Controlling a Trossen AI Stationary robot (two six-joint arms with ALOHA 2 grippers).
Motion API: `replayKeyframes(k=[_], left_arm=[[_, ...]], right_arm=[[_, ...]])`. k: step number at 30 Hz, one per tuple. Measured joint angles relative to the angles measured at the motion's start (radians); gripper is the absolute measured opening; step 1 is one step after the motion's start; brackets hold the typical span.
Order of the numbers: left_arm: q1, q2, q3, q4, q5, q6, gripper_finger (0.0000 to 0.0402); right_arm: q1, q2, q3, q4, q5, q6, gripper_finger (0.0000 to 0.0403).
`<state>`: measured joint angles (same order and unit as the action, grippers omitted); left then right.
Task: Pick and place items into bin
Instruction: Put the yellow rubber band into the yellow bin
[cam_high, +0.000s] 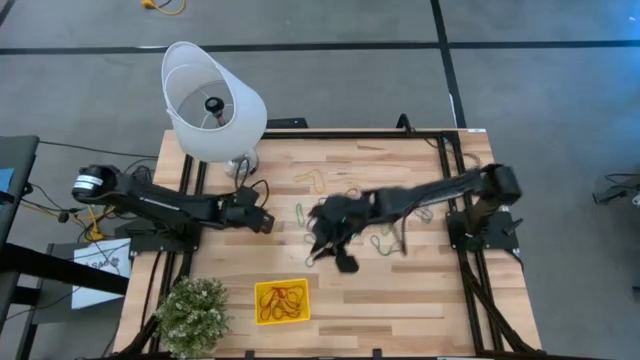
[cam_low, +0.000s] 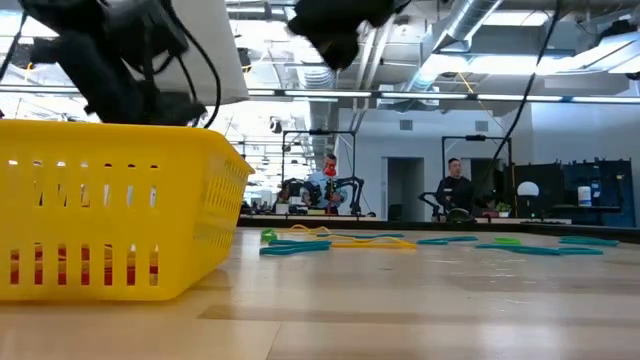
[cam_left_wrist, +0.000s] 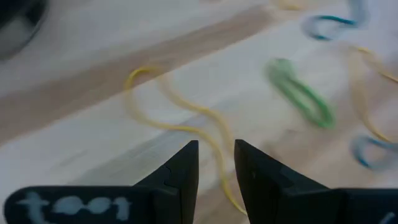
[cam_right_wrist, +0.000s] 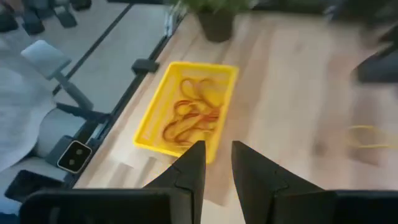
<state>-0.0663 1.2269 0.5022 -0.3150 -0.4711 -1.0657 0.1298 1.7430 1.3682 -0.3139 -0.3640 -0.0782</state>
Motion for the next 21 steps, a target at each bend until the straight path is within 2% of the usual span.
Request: replayKeyframes(k=[3, 9, 15, 21], left_arm=[[0.033, 0.083, 0.000, 0.028, 0.021, -0.076, 0.0091], [0.104, 0.188, 0.000, 0.086, 0.074, -0.060, 0.0091], [0.142, 0.229, 0.003, 0.178, 0.085, -0.003, 0.0091], [0.178, 0.228, 0.004, 0.182, 0.133, -0.006, 0.0091]], right_arm=[[-0.076, -0.096, 0.000, -0.080, -0.001, -0.009, 0.0071], [-0.250, -0.233, 0.000, -0.164, 0.002, -0.010, 0.0071], [-0.341, -0.254, 0.000, -0.182, 0.001, -0.010, 0.0071], [-0.389, -0.250, 0.000, -0.187, -0.001, -0.009, 0.0071]])
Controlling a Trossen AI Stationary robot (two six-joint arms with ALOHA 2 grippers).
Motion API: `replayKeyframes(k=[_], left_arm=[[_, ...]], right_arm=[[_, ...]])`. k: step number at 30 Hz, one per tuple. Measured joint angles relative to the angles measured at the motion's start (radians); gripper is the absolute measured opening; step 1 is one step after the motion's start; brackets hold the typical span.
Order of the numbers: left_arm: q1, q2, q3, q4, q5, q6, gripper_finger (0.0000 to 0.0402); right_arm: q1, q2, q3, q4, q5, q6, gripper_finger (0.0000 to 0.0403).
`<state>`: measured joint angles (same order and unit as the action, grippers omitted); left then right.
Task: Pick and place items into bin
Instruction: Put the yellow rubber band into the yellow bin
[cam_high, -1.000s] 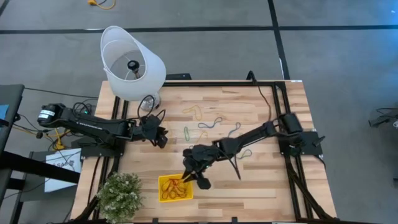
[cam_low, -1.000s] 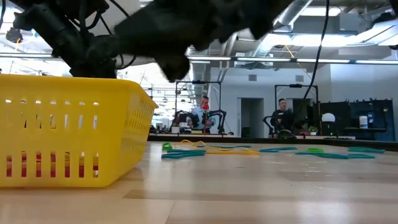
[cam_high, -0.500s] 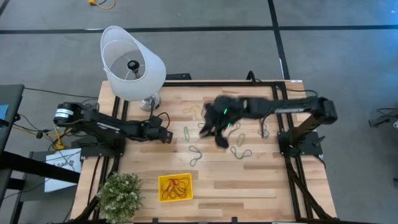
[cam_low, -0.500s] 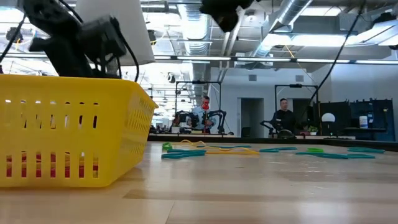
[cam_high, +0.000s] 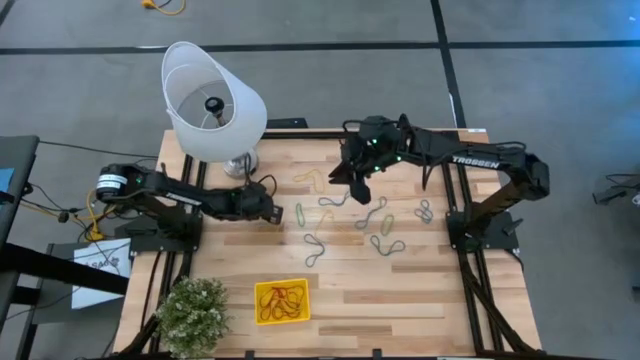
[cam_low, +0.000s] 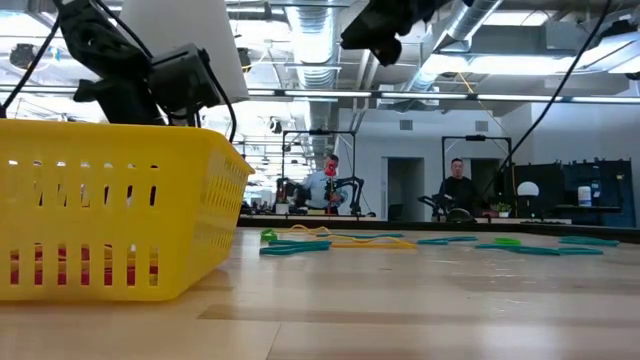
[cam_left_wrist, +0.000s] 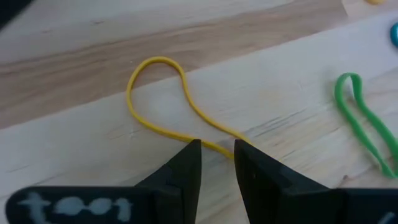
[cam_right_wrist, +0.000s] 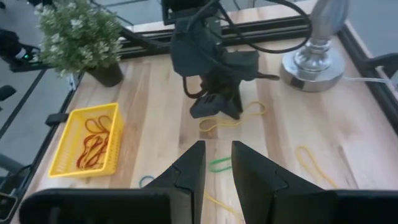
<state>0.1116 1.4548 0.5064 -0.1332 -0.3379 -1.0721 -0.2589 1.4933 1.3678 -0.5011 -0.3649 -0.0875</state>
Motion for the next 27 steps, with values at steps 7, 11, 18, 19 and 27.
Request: replayKeyframes(k=[7, 11, 18, 19, 27], left_arm=[[0.036, 0.000, 0.000, 0.000, 0.044, -0.038, 0.0091], [0.058, 0.001, 0.009, 0.002, 0.059, -0.047, 0.0091], [0.123, 0.006, 0.082, -0.111, 0.147, -0.001, 0.0091], [0.133, 0.006, 0.088, -0.137, 0.159, -0.009, 0.0091], [0.171, 0.004, 0.092, -0.178, 0.206, -0.059, 0.0091]], right_arm=[[-0.012, 0.000, 0.000, 0.008, -0.001, 0.000, 0.0071], [-0.012, 0.000, 0.000, 0.010, 0.000, 0.000, 0.0071], [-0.012, 0.000, 0.000, 0.023, -0.001, 0.000, 0.0071], [-0.012, 0.000, 0.000, 0.023, -0.001, 0.000, 0.0071], [-0.011, 0.000, 0.000, 0.023, -0.001, -0.026, 0.0071]])
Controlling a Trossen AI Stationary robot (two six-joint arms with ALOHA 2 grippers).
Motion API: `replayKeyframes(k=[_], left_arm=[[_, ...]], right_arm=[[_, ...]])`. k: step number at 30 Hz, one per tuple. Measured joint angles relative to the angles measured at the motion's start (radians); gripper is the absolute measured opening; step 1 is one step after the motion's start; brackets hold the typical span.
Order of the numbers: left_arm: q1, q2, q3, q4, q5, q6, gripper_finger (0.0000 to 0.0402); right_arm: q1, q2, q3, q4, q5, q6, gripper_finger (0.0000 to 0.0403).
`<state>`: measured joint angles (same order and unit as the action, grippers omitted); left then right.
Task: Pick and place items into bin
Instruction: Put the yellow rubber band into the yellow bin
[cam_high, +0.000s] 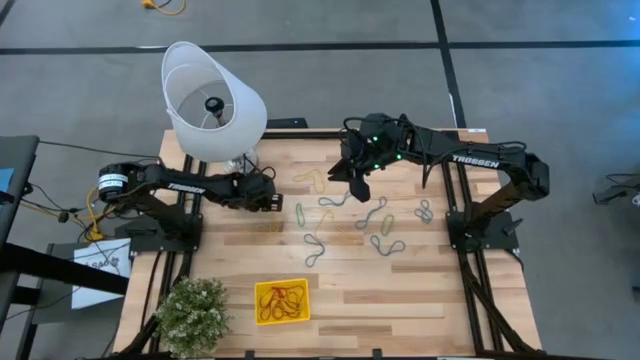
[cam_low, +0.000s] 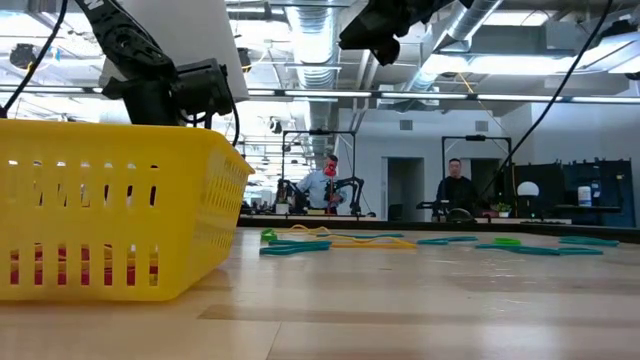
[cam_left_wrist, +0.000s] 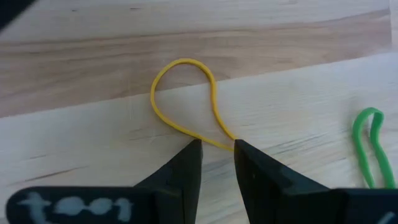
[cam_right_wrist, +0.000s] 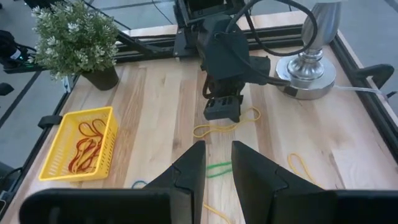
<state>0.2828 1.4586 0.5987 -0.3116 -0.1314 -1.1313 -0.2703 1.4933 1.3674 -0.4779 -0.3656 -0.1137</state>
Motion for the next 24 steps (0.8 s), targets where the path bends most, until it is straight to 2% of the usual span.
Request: replayKeyframes(k=[6, 9, 14, 16, 20, 24], left_arm=[[0.023, 0.001, -0.001, 0.018, -0.047, 0.085, 0.0091], [0.021, 0.001, -0.002, 0.044, -0.076, 0.203, 0.0091], [0.018, -0.013, 0.030, 0.031, -0.040, 0.366, 0.0091], [0.012, -0.023, 0.041, 0.030, -0.037, 0.411, 0.0091], [0.002, -0.066, 0.046, 0.001, -0.035, 0.468, 0.0091], [-0.002, -0.111, 0.046, -0.050, -0.088, 0.473, 0.0091]], right_arm=[[0.007, 0.002, 0.000, -0.011, 0.000, 0.011, 0.0071], [0.042, 0.056, -0.009, -0.003, 0.001, 0.064, 0.0071], [0.113, 0.184, -0.014, -0.022, 0.011, 0.079, 0.0071], [0.132, 0.241, -0.015, -0.027, 0.079, 0.073, 0.0070], [0.133, 0.302, -0.017, -0.174, 0.280, 0.072, 0.0066], [0.116, 0.352, -0.016, -0.236, 0.316, 0.122, 0.0066]])
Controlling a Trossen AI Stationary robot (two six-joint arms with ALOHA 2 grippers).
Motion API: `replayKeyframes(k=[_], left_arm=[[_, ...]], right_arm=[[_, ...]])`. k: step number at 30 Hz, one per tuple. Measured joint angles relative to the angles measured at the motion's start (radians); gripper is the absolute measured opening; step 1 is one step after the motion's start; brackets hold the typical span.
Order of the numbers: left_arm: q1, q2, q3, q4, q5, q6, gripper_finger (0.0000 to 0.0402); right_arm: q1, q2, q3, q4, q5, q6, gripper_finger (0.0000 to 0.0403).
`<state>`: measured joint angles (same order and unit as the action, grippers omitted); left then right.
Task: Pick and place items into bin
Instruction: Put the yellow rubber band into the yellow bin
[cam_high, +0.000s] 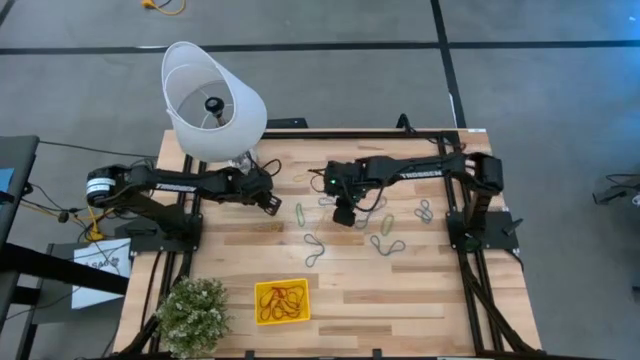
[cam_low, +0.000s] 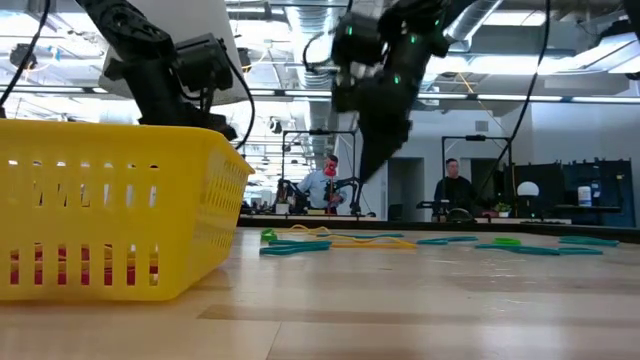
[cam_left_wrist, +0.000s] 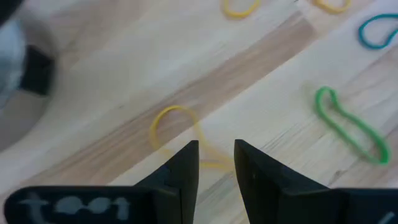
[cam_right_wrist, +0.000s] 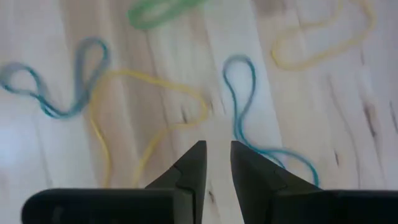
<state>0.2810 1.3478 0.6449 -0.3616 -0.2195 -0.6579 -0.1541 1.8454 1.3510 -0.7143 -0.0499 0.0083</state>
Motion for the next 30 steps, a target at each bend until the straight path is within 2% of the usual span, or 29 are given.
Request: replayKeyframes(k=[4, 8, 11, 15, 20, 25, 30], left_arm=[[0.000, -0.040, 0.000, -0.063, -0.060, -0.001, 0.0091], [-0.007, -0.069, 0.000, -0.126, -0.113, -0.008, 0.0091], [-0.015, -0.084, 0.000, -0.156, -0.153, -0.022, 0.0091], [-0.028, -0.094, 0.000, -0.161, -0.180, -0.041, 0.0091], [-0.046, -0.092, 0.000, -0.160, -0.179, -0.044, 0.0091], [-0.060, -0.092, 0.000, -0.152, -0.179, -0.045, 0.0091], [-0.069, -0.092, 0.000, -0.138, -0.178, -0.045, 0.0091]], right_arm=[[0.033, 0.045, 0.001, -0.018, -0.026, -0.075, 0.0066], [0.054, 0.059, -0.001, -0.045, -0.120, -0.121, 0.0066], [0.053, 0.041, 0.001, -0.034, -0.172, -0.121, 0.0066], [0.060, 0.040, 0.002, 0.017, -0.184, -0.103, 0.0066], [0.087, 0.104, -0.002, -0.026, -0.163, -0.045, 0.0066], [0.106, 0.128, 0.000, -0.073, -0.013, 0.051, 0.0066], [0.114, 0.116, 0.002, -0.056, -0.003, 0.093, 0.0066]])
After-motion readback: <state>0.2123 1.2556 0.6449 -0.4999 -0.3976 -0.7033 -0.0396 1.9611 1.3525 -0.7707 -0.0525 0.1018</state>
